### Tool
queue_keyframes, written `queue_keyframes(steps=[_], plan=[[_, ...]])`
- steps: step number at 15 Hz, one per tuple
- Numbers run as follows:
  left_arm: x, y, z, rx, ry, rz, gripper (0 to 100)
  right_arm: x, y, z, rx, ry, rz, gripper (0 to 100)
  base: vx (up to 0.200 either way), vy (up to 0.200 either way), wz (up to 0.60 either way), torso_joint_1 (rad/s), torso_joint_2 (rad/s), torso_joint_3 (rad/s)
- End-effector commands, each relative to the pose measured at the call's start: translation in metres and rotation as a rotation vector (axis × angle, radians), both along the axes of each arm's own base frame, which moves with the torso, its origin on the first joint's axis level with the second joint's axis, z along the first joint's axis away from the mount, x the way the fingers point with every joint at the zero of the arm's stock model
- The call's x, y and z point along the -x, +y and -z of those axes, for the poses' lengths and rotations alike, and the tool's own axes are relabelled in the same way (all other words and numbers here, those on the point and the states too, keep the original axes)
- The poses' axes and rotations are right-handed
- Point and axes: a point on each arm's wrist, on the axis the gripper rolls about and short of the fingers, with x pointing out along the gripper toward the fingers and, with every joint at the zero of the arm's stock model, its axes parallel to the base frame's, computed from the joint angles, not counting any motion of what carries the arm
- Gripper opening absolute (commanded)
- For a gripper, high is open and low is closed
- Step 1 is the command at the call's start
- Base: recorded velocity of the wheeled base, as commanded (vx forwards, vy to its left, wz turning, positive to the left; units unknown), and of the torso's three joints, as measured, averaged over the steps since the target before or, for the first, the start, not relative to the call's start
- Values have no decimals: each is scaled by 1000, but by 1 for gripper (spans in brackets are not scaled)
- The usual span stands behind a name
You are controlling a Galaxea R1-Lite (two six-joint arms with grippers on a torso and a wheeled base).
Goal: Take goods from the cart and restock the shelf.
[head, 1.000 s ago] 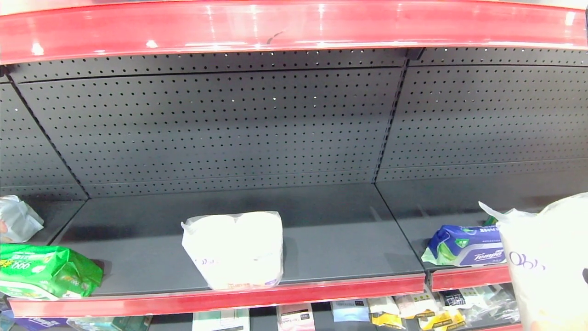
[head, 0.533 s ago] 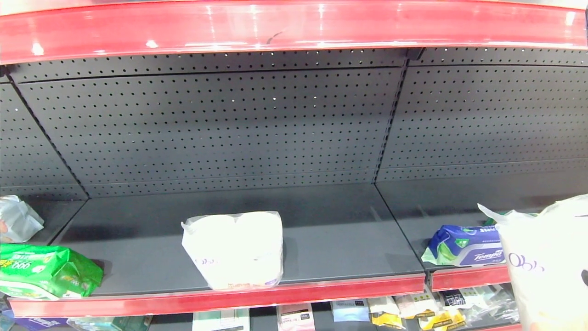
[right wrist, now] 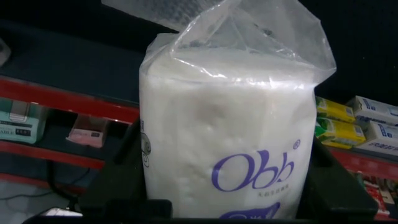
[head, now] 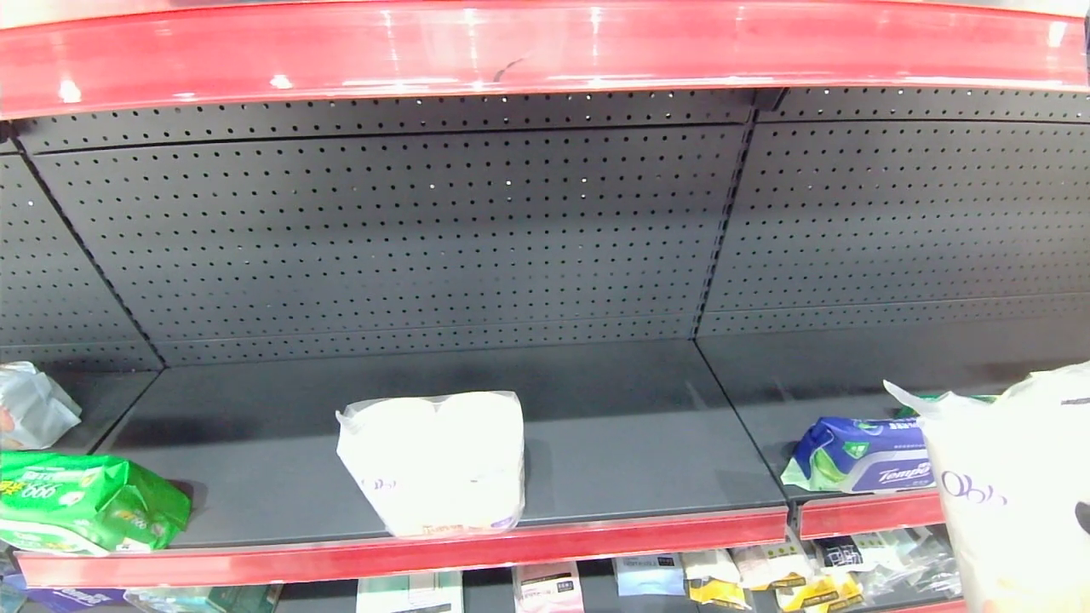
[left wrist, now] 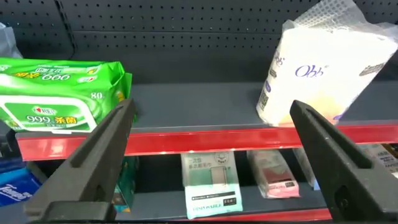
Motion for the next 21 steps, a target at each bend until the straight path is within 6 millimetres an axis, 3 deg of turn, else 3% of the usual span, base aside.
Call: queue_keyframes(steps=[1,8,12,15,16,21], plan=[[0,0,0,-1,-1,1,100,0,0,0,0,0,0,0,0,0,600,2,7,2],[0,0,0,-1,-1,-1,100,0,0,0,-1,0,0,0,0,0,600,4,4,4],[0,0,0,-24,-1,1,100,-12,4,-5,-14,-4,-57,0,0,0,0,0,0,0],[0,0,0,-27,-1,1,100,-38,12,-9,-50,10,-177,0,0,0,0,0,0,0],[0,0,0,-27,-1,1,100,-59,17,-6,-61,40,-218,0,0,0,0,0,0,0],[0,0,0,-27,-1,1,100,-131,34,9,-144,89,-354,0,0,0,0,0,0,0]])
